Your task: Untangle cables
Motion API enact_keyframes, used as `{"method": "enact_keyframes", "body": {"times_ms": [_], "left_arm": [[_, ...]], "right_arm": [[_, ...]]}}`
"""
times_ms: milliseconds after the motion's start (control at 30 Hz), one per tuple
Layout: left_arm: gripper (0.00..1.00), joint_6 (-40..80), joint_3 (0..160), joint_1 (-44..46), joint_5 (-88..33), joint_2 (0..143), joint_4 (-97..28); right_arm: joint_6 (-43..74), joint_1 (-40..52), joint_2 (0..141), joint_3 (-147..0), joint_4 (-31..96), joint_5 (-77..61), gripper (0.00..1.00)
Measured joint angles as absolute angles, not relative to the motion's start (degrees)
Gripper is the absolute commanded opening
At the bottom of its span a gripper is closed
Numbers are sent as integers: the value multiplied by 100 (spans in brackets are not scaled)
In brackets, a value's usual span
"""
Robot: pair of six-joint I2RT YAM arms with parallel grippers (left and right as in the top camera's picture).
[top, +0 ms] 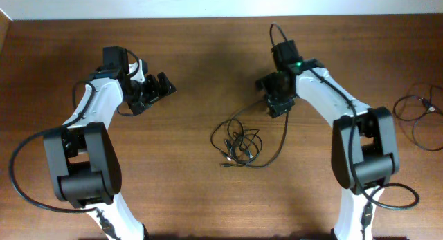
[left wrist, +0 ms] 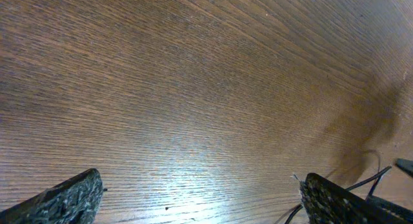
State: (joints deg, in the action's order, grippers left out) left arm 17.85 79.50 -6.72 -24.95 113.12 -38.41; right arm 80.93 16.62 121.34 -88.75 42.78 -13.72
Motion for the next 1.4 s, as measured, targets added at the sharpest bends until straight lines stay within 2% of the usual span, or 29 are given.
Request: {"method": "enact_keyframes", "body": {"times_ms": [167,233,267,300,333,433,533,667,767,900,1000,1200,1400], "left_arm": [[99,1787,7948,-672,-2491,11312,-3959],[99,1787,7948,-672,-2480,11312,-3986],[99,1785,7950,-672,-2477,11312,-3992],[99,1787,7948,-672,-2475,11312,-3997],[99,1785,7948,-672,-2475,11312,-3999],[99,1787,7948,-672,-2477,11312,-4007],[99,1787,7950,-672,-2475,11312,-4007],[99,1557,7948,-672,-2668,11312,-4093],[99,945,7950,-672,-3385,11312,-4095],[99,-222,7948,-672,-4928,11312,-3975],[99,-766,7946,-672,-6016,11316,-3710],[99,-1033,7946,-672,-7531,11314,-3249],[99,-917,7946,-526,-7985,11314,-3205]], "right_arm": [[8259,1702,12331,-8882,4021,-882,69],[8276,1693,12361,-8882,3710,-766,58],[8296,1693,12387,-8886,3511,-705,29],[8270,1693,12436,-8901,3356,-692,7],[8261,1693,12462,-8910,3251,-687,4],[8075,1693,12595,-8897,2971,-827,4],[6836,1693,12685,-8886,2244,-1323,4],[5509,1693,12497,-9030,2558,-1715,4],[4606,1697,11756,-9126,2694,-2040,4],[3664,1732,9909,-9428,2764,-3055,4],[3109,1837,9264,-9504,2768,-3616,4],[2126,2331,8897,-9502,2836,-4521,4],[1406,2593,8899,-9485,2976,-4925,4]]}}
